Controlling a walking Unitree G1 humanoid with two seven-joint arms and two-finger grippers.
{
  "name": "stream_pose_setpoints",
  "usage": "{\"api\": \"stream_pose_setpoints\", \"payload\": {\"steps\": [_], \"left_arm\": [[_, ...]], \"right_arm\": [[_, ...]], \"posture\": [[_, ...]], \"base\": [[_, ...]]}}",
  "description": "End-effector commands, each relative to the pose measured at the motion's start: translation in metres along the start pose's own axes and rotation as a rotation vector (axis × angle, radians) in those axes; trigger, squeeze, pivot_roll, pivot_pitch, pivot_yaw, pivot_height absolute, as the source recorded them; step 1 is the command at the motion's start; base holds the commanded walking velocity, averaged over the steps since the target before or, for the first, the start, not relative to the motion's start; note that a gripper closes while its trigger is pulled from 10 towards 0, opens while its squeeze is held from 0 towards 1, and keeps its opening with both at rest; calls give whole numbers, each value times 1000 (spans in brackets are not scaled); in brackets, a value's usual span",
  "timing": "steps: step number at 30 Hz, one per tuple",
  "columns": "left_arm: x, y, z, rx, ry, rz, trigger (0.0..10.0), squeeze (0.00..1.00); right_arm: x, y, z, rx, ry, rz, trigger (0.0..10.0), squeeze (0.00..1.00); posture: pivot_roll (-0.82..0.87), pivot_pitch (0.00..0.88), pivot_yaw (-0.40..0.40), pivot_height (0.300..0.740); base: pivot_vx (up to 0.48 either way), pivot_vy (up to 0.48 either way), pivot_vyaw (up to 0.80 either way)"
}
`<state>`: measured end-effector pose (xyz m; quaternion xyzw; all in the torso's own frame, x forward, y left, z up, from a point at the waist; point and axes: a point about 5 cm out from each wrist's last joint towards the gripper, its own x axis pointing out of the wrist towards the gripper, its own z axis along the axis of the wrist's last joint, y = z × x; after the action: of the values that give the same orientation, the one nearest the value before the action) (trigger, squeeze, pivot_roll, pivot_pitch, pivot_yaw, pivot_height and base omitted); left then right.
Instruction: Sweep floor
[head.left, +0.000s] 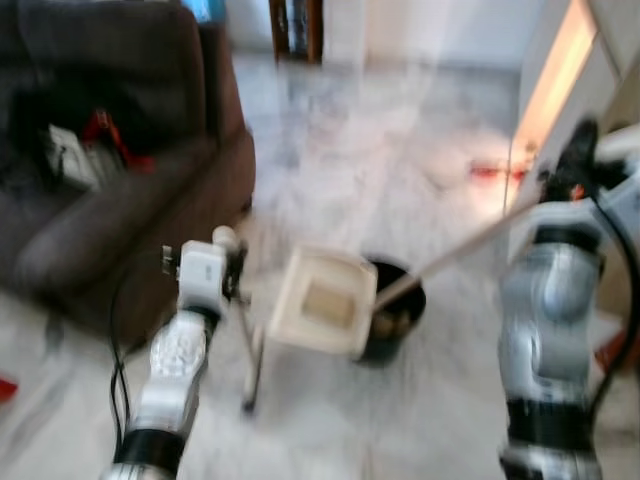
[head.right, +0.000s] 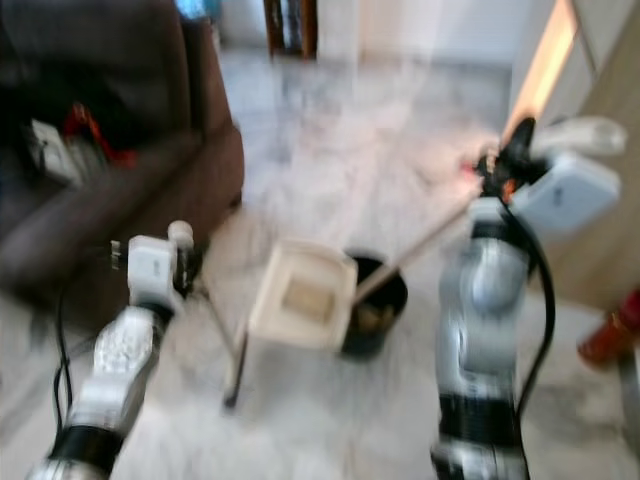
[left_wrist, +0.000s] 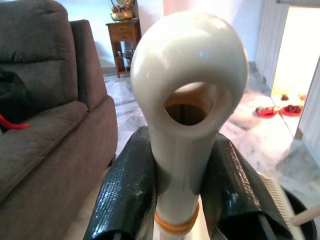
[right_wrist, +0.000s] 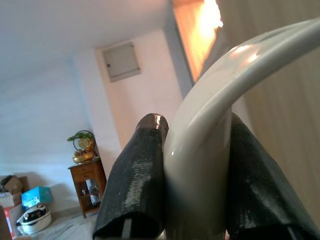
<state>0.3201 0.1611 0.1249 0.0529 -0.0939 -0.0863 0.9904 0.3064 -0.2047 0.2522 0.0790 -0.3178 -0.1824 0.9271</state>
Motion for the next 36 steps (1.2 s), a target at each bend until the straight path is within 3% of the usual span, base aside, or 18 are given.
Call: {"api": "stream_pose_setpoints", "payload": {"steps": [1, 11, 36], "left_arm": [[2, 9, 12, 31, -59, 25, 10000, 0], [2, 9, 14, 22, -73, 28, 10000, 0], [2, 10, 17, 12, -100, 41, 10000, 0]], "right_arm": [[4, 12, 19, 67, -76, 17, 10000, 0], [6, 14, 18, 93, -48, 15, 10000, 0], [6, 18, 16, 105, -23, 44, 10000, 0]], "posture": [[-38, 38, 33, 740], [-35, 38, 30, 740], [-35, 37, 25, 740]], "base": [[480, 0, 0], [455, 0, -160], [0, 0, -800]]}}
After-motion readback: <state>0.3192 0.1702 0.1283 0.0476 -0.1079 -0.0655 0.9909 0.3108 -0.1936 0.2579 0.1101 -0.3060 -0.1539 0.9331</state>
